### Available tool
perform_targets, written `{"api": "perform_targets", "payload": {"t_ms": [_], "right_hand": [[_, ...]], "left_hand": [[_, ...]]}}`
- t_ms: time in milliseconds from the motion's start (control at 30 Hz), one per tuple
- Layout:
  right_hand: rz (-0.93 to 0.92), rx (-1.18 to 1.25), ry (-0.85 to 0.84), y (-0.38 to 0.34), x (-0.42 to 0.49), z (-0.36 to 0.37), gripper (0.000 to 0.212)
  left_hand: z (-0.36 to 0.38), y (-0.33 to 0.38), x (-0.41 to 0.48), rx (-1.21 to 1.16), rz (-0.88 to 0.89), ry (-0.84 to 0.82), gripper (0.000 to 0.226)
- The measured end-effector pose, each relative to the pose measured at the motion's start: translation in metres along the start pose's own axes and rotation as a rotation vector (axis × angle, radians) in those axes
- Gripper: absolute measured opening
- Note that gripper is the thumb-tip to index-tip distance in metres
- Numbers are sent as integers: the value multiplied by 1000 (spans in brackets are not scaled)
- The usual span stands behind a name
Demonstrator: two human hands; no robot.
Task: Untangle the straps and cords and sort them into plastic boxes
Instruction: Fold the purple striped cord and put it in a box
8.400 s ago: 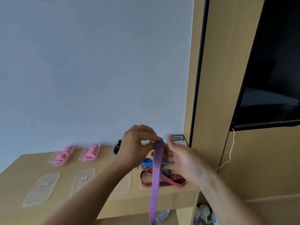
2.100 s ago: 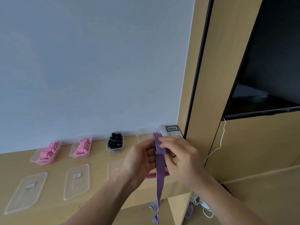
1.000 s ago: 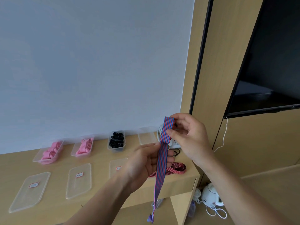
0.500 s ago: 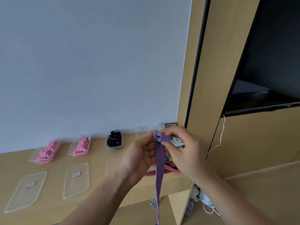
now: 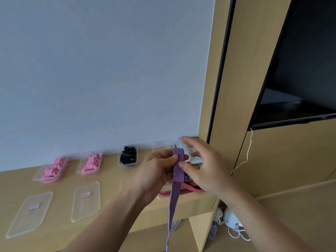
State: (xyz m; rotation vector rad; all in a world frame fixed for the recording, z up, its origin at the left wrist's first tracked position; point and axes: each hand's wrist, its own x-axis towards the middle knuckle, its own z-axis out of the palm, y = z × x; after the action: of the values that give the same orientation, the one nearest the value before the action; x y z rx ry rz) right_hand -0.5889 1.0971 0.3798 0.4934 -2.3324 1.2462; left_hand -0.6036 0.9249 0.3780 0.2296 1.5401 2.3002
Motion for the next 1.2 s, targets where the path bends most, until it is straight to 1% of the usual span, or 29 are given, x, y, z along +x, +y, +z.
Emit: {"api": "perform_targets", "payload": {"t_ms": [33, 67, 100, 167, 267, 367, 467, 667, 800, 900, 1100, 1200], "right_hand": [[71, 13, -100, 0, 3, -2, 51], [112, 24, -179, 0, 6, -4, 49], [134, 25, -226, 1, 7, -5, 45], [165, 11, -242, -1, 9, -8, 46], [185, 8, -209, -8, 9, -12, 46], [166, 104, -142, -11, 10, -13, 44], [200, 191, -112, -12, 10, -12, 40], [208, 245, -36, -10, 13, -14, 41], [229, 258, -32, -10, 16, -15, 40], [207, 257, 16, -11, 17, -16, 41], [181, 281, 68, -8, 21, -18, 45], [131, 238, 98, -7, 19, -14, 48]], "left_hand": [[0, 0, 0, 14, 2, -6, 25], [0, -1, -1, 27, 2, -13, 25], [1, -1, -2, 38, 2, -14, 25], [1, 0, -5, 37, 5, -12, 31], [1, 2, -8, 33, -7, -10, 42], [1, 4, -8, 33, -70, 5, 50], [1, 5, -6, -24, -147, 55, 55], [1, -2, -9, 37, -174, 37, 54], [0, -8, -10, 34, -138, 10, 41], [1, -11, -12, 40, -111, 11, 36], [3, -16, -12, 49, -116, 21, 37], [4, -13, -10, 47, -133, 33, 40]]}}
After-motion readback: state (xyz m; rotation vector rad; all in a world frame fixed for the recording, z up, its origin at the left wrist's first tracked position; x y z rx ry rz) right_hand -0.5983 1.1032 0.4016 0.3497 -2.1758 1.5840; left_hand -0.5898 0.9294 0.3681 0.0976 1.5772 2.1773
